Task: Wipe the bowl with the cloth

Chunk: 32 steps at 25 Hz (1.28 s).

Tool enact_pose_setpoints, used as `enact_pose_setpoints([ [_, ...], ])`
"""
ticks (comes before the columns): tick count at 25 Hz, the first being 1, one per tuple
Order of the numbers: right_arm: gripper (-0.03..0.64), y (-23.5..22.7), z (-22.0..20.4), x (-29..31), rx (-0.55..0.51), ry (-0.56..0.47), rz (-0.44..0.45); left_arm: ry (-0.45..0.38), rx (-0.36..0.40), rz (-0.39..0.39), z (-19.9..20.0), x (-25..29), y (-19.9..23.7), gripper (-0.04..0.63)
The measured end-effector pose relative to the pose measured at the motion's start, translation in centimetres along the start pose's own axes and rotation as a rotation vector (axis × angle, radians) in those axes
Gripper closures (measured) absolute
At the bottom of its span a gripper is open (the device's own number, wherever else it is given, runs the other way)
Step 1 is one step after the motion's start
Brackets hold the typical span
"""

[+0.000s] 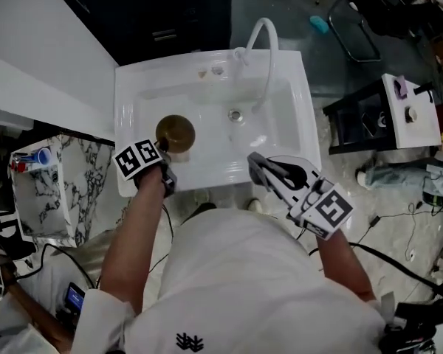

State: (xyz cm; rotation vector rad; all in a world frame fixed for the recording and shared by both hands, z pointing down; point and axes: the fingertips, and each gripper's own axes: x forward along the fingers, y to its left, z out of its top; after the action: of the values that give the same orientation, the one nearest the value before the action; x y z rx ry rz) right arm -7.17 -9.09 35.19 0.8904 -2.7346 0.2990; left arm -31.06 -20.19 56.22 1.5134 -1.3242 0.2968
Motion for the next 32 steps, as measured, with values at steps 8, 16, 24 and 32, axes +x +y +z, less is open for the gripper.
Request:
enact_pose_setpoints([
  [8,0.583,0.0,-1.0,-4.0,-0.028,-0.026,0.1,-0.017,0.024,0.015,-6.4,-3.5,-6.5,0.577],
  [16,0.583,-0.3,-2.0,-6.2,-0.104,-0.034,0.194,0.034,0.087,0.032,-12.6,-4.8,-12.7,0.577],
  [24,0.583,-0.1,-4.5,-5.1,-0.204,0.062,0.197,0.045,0.129,0.018,-15.7,-5.1,-16.0,0.577],
  [32,0.583,-1.1,-7.9,-2.7,-0.411,0.235,0.085,0.085,0.232,0.032,-16.9,-5.0,-18.5,0.577],
])
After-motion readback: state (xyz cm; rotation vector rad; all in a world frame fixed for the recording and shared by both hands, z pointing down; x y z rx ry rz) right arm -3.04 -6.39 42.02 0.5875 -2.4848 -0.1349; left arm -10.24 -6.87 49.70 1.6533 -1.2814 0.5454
